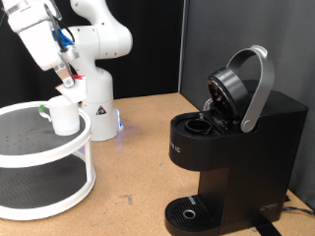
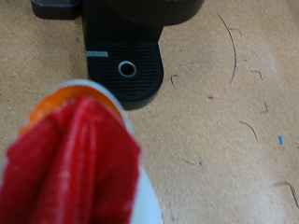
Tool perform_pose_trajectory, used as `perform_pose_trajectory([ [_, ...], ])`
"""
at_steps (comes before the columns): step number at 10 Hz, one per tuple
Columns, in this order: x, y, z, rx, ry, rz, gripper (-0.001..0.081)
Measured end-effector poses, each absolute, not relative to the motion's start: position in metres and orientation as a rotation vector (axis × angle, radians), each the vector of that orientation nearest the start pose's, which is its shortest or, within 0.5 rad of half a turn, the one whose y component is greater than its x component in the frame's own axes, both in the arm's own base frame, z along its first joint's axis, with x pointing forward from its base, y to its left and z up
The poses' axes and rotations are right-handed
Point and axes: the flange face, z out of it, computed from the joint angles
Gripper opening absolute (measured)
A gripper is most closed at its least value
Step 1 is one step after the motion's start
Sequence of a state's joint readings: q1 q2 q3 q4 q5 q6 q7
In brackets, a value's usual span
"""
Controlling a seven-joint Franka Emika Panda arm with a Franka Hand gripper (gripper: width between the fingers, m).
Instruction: Make a cup of coffee with the keurig machine
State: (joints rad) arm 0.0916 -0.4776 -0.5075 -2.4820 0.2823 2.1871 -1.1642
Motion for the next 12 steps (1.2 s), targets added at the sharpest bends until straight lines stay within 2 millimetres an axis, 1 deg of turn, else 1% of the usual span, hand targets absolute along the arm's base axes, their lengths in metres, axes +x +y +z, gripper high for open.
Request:
perform_pose_trajectory([
  [1,0.392,-0.164,0.453,-2.643,-0.861,-0.599,0.0067],
  [2,0.397,-0.154,0.455,-2.584,-0.821,-0.633,0.0067],
  [4,0.415,-0.131,0.463,-2.482,-0.78,-0.661,0.0067],
  [5,0.423,-0.121,0.467,-2.454,-0.795,-0.651,0.0067],
  [8,0.446,-0.089,0.476,-2.377,-0.896,-0.526,0.0067],
  [12,0.478,-0.048,0.485,-2.344,-0.939,-0.5,0.0067],
])
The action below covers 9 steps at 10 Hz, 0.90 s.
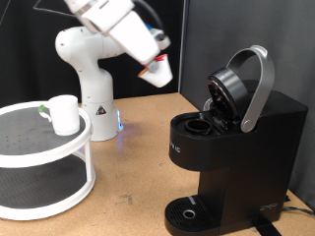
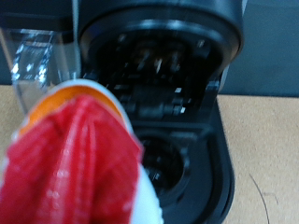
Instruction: Make a cup of coffee with the keurig machine
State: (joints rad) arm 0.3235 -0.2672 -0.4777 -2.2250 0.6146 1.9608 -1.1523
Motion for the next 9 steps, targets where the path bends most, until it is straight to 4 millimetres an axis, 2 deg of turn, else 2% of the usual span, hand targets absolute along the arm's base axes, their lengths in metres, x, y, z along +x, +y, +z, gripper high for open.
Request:
perform_pose_trajectory([
  [3,0.5,-0.014,0.493,-2.333,-0.98,-0.494,0.0067],
  [5,0.515,0.002,0.495,-2.389,-0.945,-0.506,0.0067],
  [9,0.507,0.002,0.484,-2.359,-1.014,-0.419,0.0067],
])
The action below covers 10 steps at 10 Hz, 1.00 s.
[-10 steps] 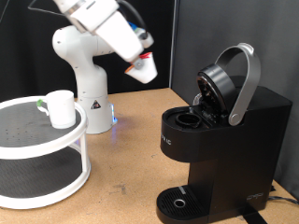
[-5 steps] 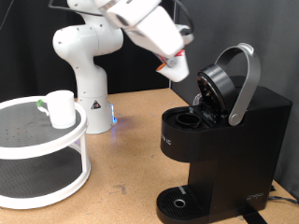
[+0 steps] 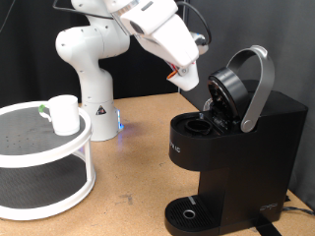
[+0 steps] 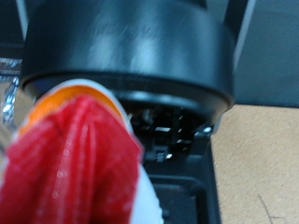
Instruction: Make a cup of coffee with the keurig machine
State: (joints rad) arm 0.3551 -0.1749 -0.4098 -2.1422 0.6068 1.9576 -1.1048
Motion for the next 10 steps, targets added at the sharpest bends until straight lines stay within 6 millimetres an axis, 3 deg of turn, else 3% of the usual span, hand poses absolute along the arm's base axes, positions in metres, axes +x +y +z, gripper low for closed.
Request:
perform_pose_trajectory([
  [3,0.508,0.007,0.464,-2.386,-1.033,-0.365,0.0067],
  [10,0.52,0.039,0.426,-2.409,-1.082,-0.287,0.0067],
])
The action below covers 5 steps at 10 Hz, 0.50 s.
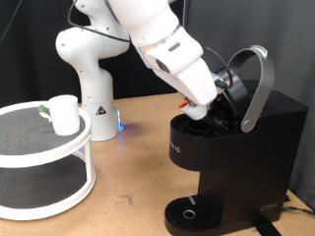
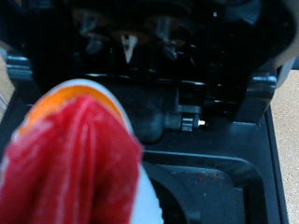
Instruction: Make a cup of coffee with the keurig machine
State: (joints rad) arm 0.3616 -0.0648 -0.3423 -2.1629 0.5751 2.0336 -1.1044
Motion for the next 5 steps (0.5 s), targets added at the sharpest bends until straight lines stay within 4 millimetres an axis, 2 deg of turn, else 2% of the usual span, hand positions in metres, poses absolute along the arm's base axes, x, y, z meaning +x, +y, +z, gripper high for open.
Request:
perform_pose_trajectory([
  [5,0.523,0.053,0.401,-2.431,-1.108,-0.234,0.0067],
])
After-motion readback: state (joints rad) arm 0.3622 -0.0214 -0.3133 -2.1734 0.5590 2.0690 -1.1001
